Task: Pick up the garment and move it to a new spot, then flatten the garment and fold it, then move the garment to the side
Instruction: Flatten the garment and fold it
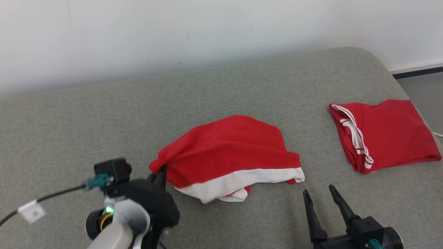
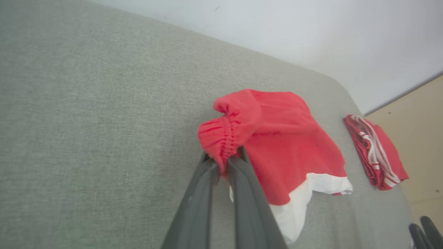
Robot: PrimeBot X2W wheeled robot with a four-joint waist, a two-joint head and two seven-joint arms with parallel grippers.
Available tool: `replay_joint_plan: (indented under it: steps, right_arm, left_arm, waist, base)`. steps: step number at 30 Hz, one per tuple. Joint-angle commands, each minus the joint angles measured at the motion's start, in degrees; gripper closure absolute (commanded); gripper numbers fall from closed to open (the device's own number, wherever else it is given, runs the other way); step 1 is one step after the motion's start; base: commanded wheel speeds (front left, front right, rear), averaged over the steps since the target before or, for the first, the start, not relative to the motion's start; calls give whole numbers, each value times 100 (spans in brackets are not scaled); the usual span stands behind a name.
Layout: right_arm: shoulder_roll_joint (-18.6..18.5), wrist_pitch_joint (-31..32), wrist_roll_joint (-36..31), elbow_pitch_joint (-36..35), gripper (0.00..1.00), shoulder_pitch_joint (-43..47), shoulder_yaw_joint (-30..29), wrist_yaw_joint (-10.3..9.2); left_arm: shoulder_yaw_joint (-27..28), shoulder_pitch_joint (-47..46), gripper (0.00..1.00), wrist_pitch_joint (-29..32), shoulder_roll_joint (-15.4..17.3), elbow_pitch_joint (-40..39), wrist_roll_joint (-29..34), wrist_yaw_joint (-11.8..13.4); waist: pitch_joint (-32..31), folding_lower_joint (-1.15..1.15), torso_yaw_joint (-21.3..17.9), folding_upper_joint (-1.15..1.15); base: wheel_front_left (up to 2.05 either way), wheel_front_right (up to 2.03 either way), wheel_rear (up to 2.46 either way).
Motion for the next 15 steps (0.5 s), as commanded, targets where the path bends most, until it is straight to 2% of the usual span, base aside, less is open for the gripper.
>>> replay_joint_plan:
  steps: [1,4,7,11,15]
  right_arm:
    - [14,6,-16,-17,0,48,-3,-17]
    - [14,19,-27,-45,0,58,4,-16]
    - [15,20,-35,-62,0,56,-37,-16]
    - [15,28,-66,-68,0,-4,-37,-16]
    - [15,26,-72,-45,0,-116,76,-16]
  left_arm:
    - [25,181,100,30,83,-227,-16,77]
    - [134,796,100,178,252,-1374,-292,277]
    - [171,1217,100,368,522,-1915,-350,561]
    - [240,1007,100,527,529,-1597,-383,716]
    - [128,353,100,630,193,-494,-372,547]
  waist:
    - [1,0,-10,0]
    - [12,0,-37,0]
    - [53,0,-25,0]
    - [109,0,42,0]
    - [145,0,69,0]
  base:
    - [0,0,0]
    - [0,0,0]
    - [0,0,0]
    - [0,0,0]
    - [0,0,0]
